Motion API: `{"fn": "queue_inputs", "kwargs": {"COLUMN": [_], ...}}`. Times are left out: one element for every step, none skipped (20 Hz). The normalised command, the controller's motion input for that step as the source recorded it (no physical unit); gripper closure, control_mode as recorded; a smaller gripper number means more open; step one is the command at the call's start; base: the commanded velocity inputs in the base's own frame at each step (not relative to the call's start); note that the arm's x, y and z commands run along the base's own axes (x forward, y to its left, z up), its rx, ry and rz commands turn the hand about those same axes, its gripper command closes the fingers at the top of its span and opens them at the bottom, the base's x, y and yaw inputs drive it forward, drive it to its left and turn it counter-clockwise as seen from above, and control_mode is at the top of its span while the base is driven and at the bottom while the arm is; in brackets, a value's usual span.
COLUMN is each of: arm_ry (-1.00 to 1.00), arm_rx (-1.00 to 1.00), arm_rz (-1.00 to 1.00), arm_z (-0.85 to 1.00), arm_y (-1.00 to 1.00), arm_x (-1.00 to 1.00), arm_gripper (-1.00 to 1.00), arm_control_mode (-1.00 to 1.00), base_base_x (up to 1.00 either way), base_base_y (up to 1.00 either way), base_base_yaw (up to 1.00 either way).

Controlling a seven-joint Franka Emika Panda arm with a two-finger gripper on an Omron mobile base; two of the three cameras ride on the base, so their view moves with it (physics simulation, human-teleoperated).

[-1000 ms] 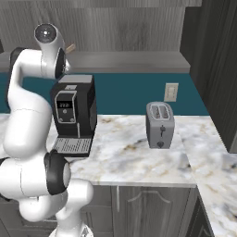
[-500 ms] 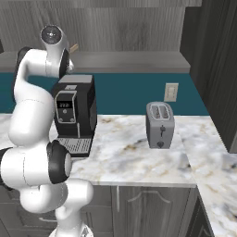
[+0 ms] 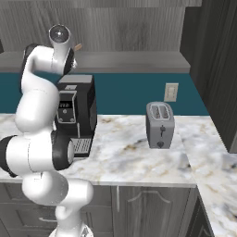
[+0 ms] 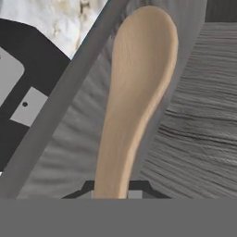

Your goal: Organize the utensils by type. Pick up the wooden spoons from the counter and place them in the open cabinet. Then pick up the metallic utensils from the counter and place them in the open drawer.

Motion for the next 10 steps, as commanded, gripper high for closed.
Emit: {"fn": "queue_inputs", "kwargs": {"arm_ry": [0.0,0.0,0.0,0.0,0.0,0.0,0.0,0.0,0.0,0.0], "arm_rx": [0.05,0.04,0.05,0.04,0.03,0.01,0.01,0.0,0.0,0.0], "arm_rz": [0.0,0.0,0.0,0.0,0.0,0.0,0.0,0.0,0.0,0.0], "arm_z": [-0.01,0.0,-0.01,-0.03,-0.02,-0.01,0.0,0.0,-0.03,-0.06], "arm_y": [0.05,0.08,0.04,0.05,0.06,0.07,0.07,0.09,0.09,0.1], "arm_x": [0.33,0.31,0.32,0.3,0.3,0.32,0.32,0.3,0.28,0.26], "arm_gripper": [1.0,1.0,1.0,1.0,1.0,1.0,1.0,1.0,1.0,1.0], "arm_control_mode": [-1.0,-1.0,-1.0,-1.0,-1.0,-1.0,-1.0,-1.0,-1.0,-1.0], "base_base_x": [0.0,0.0,0.0,0.0,0.0,0.0,0.0,0.0,0.0,0.0], "base_base_y": [0.0,0.0,0.0,0.0,0.0,0.0,0.0,0.0,0.0,0.0], "base_base_yaw": [0.0,0.0,0.0,0.0,0.0,0.0,0.0,0.0,0.0,0.0]}}
